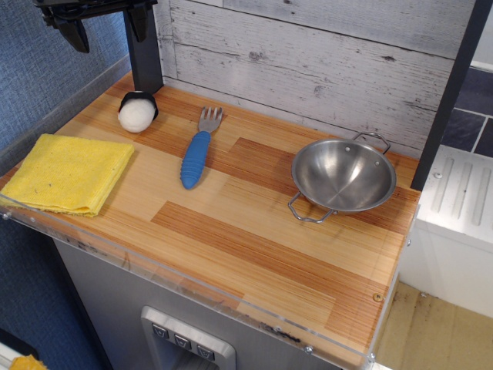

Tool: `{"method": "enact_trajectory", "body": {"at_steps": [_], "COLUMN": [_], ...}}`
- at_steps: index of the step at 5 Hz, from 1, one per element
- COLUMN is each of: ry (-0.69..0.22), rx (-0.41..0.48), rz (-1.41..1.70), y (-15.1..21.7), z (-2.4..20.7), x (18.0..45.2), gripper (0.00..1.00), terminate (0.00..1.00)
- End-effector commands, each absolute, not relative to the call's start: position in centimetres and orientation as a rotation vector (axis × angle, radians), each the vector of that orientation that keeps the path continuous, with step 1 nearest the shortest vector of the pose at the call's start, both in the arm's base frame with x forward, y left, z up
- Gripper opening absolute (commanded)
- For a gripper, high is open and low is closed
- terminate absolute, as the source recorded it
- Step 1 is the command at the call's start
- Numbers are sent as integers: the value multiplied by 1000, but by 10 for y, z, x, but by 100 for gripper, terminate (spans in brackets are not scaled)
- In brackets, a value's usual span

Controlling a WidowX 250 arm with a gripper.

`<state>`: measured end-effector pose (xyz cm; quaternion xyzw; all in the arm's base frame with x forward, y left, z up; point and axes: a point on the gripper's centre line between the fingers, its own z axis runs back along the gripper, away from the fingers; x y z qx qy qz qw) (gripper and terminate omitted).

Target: Move yellow towel to just below metal bowel

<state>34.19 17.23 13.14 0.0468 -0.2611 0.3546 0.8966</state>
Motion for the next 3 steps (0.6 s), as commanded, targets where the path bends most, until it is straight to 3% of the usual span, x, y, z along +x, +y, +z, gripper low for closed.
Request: {"method": "enact_trajectory", "body": {"at_steps": [1,3], "ry": [-541,-489], "rx": [97,110], "rz": [735,657], "y": [172,197], "z": [131,117], "x": [342,295], "gripper": [100,100], "terminate": [0,0]}}
